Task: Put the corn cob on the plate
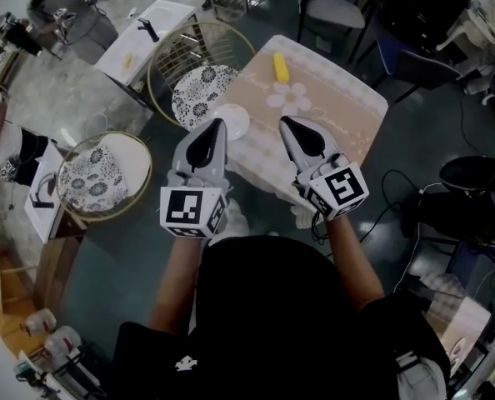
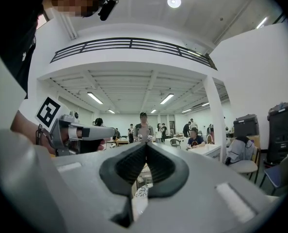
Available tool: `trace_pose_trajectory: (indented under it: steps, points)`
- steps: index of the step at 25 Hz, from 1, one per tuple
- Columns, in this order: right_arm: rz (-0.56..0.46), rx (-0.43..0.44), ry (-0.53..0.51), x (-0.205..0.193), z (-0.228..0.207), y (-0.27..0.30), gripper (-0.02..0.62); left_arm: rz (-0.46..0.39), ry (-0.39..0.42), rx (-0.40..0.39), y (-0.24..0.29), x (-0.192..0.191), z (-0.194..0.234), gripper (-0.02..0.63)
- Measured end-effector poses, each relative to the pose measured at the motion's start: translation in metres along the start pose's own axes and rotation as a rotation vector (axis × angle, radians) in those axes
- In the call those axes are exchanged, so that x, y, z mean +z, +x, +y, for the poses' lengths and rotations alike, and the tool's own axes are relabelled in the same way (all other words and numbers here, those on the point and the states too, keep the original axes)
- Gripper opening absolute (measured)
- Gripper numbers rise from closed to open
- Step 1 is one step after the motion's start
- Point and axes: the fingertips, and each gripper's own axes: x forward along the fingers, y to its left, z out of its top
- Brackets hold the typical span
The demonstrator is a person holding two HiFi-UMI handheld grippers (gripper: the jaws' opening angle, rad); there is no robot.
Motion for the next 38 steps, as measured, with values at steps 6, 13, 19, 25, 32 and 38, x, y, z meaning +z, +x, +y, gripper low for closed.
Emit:
trace_pose_trajectory:
  steps: [6,13,19,25,32,38]
  points:
    - [0.011,-0.035,-0.008,0.007,-0.004,0.034,0.002,-0.003,-0.017,-0.032,0.019,0.005,0.03,0.009]
    - [0.026,-0.1,-0.019,0.007,-0.014,0.067,0.002,0.003,-0.016,-0.09,0.041,0.003,0.061,0.009]
    - [0.03,-0.15,-0.019,0.001,-0.019,0.096,0.002,0.005,-0.027,-0.125,0.055,0.001,0.091,0.009]
    - [0.08,-0.202,-0.027,-0.009,-0.015,0.112,0.002,0.008,-0.047,-0.177,0.059,-0.008,0.115,0.009]
    - [0.102,-0.259,-0.044,-0.019,-0.019,0.111,0.002,0.008,-0.068,-0.229,0.066,-0.019,0.112,0.009]
    - [0.119,-0.277,-0.049,-0.024,-0.029,0.108,0.002,0.028,-0.088,-0.239,0.072,-0.028,0.108,0.009]
